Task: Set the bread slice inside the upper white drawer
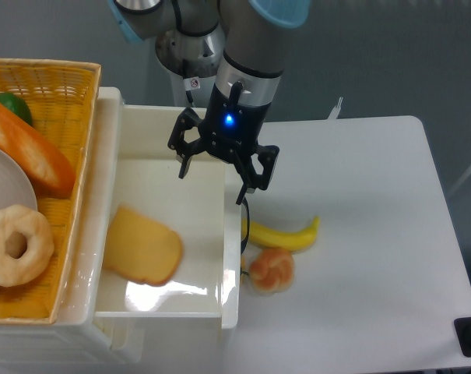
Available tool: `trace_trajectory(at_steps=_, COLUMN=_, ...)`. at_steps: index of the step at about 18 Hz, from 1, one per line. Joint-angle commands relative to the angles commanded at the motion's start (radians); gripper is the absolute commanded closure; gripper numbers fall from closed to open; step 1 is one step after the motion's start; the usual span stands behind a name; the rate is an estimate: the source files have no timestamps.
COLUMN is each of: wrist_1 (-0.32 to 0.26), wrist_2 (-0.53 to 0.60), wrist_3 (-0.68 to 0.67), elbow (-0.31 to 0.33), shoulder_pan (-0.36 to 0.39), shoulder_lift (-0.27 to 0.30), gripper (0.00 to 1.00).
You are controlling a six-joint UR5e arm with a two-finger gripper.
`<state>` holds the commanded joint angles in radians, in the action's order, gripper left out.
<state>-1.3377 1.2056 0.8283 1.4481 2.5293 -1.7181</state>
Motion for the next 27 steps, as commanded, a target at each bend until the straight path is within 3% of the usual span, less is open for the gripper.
trace_trajectory(at_steps=4, wrist_1=-0.012, wrist_2=0.103, wrist_3=0.008, elbow=-0.026, shoulder_pan=0.066, shoulder_lift=0.0, gripper=0.0)
trace_trajectory(at_steps=9, wrist_1=-0.003, wrist_2=0.284, wrist_3=0.096, elbow=0.015, shoulder_pan=0.15, shoulder_lift=0.0, gripper=0.0)
trace_trajectory(at_steps=11, wrist_1=0.0, wrist_2=0.292, wrist_3=0.205, elbow=0.047, shoulder_pan=0.193, shoulder_lift=0.002, gripper=0.0)
trace_trajectory(at_steps=14, wrist_1=0.046, wrist_2=0.287, wrist_3=0.244, elbow=0.054, shoulder_pan=0.258, shoulder_lift=-0.003, gripper=0.0)
trace_trajectory(at_steps=17, wrist_1=0.093, wrist_2=0.293, wrist_3=0.311, elbow=0.055, shoulder_pan=0.261, shoulder_lift=-0.058, gripper=0.0)
trace_trajectory(at_steps=20, wrist_1=0.097, wrist_2=0.315, wrist_3=0.516, elbow=0.052, shoulder_pan=0.27, shoulder_lift=-0.115, gripper=0.0)
trace_trajectory(at_steps=24, wrist_1=0.109, wrist_2=0.336, wrist_3=0.615, elbow=0.04, shoulder_pan=0.305, shoulder_lift=-0.182, gripper=0.0)
trace_trajectory(at_steps=27, wrist_1=0.169, wrist_2=0.362, wrist_3=0.773, elbow=0.031, shoulder_pan=0.318, shoulder_lift=-0.248, gripper=0.0)
